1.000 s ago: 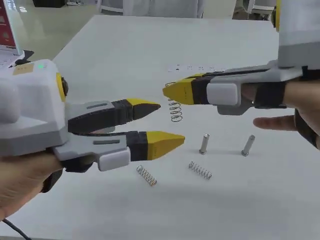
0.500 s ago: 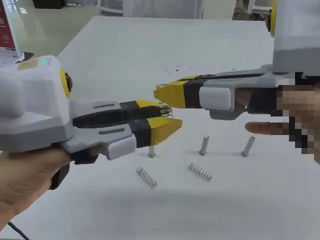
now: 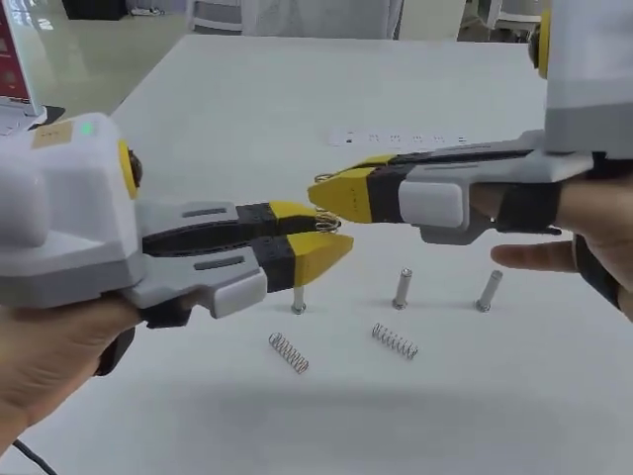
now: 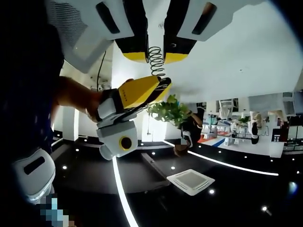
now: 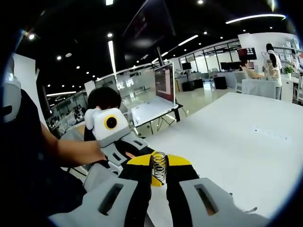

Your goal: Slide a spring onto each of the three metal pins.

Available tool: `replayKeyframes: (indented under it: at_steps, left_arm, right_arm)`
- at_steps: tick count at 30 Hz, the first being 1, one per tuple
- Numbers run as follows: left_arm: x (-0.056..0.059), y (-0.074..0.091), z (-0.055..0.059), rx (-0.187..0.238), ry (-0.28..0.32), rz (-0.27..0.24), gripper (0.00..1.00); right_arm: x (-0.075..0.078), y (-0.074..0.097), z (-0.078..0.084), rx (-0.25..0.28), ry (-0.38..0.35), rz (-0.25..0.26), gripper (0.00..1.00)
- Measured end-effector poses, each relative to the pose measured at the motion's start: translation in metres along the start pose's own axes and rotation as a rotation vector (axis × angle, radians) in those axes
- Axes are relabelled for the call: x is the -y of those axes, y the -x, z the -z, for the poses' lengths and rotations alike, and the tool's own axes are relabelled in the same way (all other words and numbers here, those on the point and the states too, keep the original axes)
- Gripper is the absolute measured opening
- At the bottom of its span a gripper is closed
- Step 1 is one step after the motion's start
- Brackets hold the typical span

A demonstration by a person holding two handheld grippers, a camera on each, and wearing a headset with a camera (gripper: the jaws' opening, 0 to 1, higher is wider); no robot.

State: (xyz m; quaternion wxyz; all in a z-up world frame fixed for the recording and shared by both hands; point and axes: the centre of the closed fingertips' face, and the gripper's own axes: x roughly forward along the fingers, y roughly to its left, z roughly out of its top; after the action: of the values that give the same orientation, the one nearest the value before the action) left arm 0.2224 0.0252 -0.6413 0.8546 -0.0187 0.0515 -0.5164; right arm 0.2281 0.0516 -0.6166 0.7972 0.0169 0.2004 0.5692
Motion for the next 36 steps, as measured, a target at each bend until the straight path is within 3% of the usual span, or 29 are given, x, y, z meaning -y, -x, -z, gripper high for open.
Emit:
replayKeyframes:
  at_steps: [16, 20, 28, 36]
  left_arm:
    - [-0.002, 0.001, 0.002, -0.007, -0.01, 0.001, 0.04]
    - [-0.002, 0.001, 0.004, -0.009, -0.003, 0.003, 0.14]
    - [-0.006, 0.004, 0.01, -0.027, 0.002, -0.01, 0.21]
    - [-0.015, 0.017, 0.018, -0.038, 0.01, -0.055, 0.32]
  right_arm:
    - [0.001, 0.002, 0.003, -0.011, 0.013, 0.008, 0.07]
    - [0.003, 0.004, 0.001, -0.004, 0.015, 0.014, 0.07]
    - [0.011, 0.009, 0.002, -0.006, 0.025, 0.05, 0.07]
    - [0.032, 0.027, 0.0, -0.003, 0.028, 0.111, 0.07]
